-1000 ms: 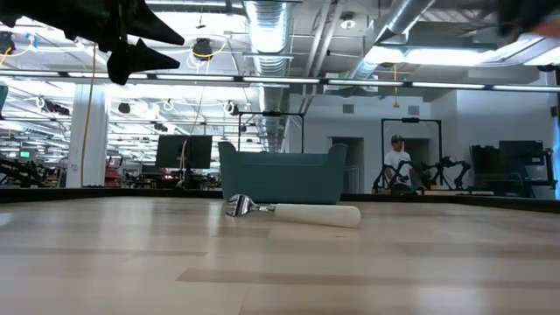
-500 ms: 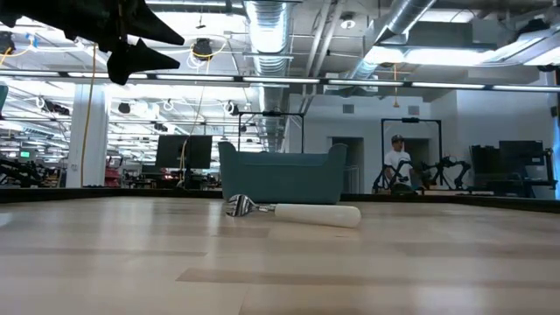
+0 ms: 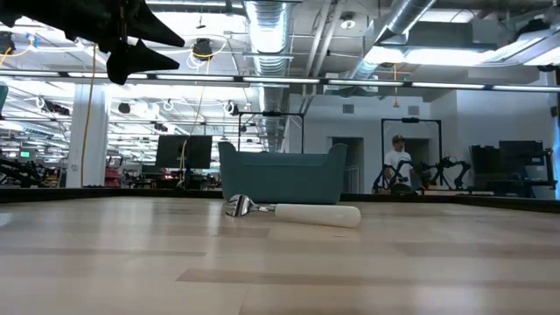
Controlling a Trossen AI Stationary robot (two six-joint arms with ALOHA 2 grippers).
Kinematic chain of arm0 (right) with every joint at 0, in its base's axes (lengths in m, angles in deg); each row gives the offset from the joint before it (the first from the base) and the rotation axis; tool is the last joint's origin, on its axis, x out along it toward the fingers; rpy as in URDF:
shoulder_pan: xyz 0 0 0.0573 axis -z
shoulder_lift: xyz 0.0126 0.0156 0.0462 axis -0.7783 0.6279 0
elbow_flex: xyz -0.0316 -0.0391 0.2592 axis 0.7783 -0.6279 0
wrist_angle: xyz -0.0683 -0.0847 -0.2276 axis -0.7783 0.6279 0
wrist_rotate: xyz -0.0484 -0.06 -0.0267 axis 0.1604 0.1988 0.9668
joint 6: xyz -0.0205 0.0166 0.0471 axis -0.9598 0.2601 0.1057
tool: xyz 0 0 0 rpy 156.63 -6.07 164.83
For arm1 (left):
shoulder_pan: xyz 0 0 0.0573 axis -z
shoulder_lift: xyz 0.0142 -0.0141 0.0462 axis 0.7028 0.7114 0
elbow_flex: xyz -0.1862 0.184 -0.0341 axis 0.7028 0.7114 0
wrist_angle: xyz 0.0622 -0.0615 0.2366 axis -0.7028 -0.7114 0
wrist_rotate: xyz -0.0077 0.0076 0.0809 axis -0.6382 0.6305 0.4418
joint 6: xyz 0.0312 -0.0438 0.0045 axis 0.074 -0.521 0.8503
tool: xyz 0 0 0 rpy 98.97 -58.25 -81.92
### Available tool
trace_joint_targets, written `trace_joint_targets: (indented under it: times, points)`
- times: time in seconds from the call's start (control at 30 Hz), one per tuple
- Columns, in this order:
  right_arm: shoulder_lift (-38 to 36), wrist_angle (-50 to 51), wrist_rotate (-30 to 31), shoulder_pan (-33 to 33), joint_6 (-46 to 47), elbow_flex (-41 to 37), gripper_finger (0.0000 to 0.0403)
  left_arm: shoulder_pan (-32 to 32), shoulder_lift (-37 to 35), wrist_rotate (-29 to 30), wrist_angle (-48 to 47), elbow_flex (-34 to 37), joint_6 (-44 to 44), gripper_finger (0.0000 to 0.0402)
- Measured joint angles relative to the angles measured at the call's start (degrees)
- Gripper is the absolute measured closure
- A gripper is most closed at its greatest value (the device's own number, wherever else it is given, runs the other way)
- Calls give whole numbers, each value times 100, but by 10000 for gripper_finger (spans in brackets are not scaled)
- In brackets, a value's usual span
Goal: Sort silverware by color (type)
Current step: Put the orange fork into the orange bin
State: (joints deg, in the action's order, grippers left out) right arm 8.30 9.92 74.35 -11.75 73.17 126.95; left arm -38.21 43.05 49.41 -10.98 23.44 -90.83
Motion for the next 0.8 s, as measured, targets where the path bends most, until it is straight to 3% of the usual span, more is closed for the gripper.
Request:
trace_joint_targets:
  times: [0.27,0.63,0.8]
  points:
    - [12,-94,4,-106,19,-14,341,0,0,2,-2,0,0,167]
    - [13,-497,7,-40,-115,-947,343,2,0,2,-80,0,-4,167]
    - [15,-1241,-2,-45,-273,-1353,343,2,-2,3,-133,0,-4,167]
